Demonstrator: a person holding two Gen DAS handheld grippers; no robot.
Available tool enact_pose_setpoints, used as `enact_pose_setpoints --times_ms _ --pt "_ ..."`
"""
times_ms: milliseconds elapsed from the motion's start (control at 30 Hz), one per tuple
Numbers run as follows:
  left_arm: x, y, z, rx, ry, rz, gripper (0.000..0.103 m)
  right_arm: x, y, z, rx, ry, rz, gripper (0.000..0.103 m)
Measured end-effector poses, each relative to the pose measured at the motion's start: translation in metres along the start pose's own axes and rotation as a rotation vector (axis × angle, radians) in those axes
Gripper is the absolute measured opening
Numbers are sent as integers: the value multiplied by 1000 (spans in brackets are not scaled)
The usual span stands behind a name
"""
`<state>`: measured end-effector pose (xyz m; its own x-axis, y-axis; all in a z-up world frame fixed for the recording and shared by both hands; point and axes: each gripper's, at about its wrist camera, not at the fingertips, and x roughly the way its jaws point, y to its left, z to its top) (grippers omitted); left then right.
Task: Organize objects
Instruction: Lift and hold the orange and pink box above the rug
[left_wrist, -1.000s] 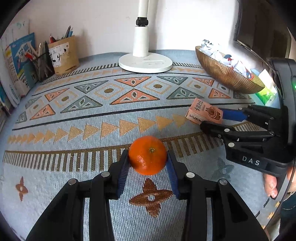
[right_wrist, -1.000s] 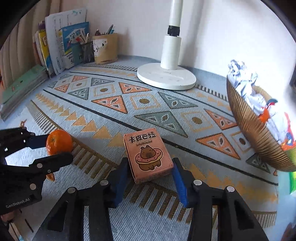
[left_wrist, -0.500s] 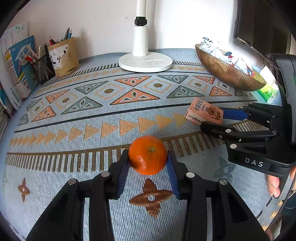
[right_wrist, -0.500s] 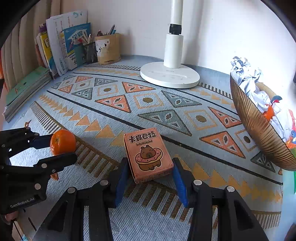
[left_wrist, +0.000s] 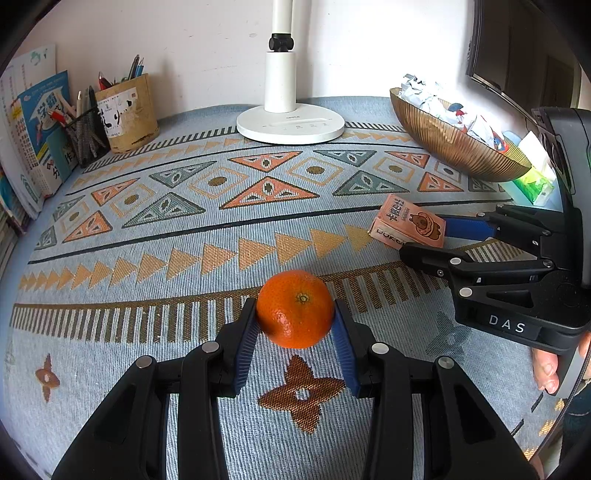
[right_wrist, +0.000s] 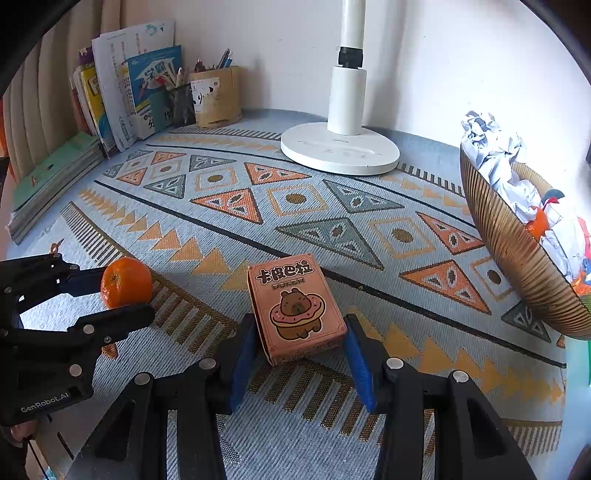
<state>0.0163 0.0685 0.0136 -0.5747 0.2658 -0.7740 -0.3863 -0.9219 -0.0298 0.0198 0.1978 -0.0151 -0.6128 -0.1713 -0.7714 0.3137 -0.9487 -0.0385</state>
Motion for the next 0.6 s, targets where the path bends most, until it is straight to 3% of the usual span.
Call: enact_pose_setpoints --times_ms 600 --pt "0 1 0 0 0 -2 37 -2 4 -1 -10 -3 -2 45"
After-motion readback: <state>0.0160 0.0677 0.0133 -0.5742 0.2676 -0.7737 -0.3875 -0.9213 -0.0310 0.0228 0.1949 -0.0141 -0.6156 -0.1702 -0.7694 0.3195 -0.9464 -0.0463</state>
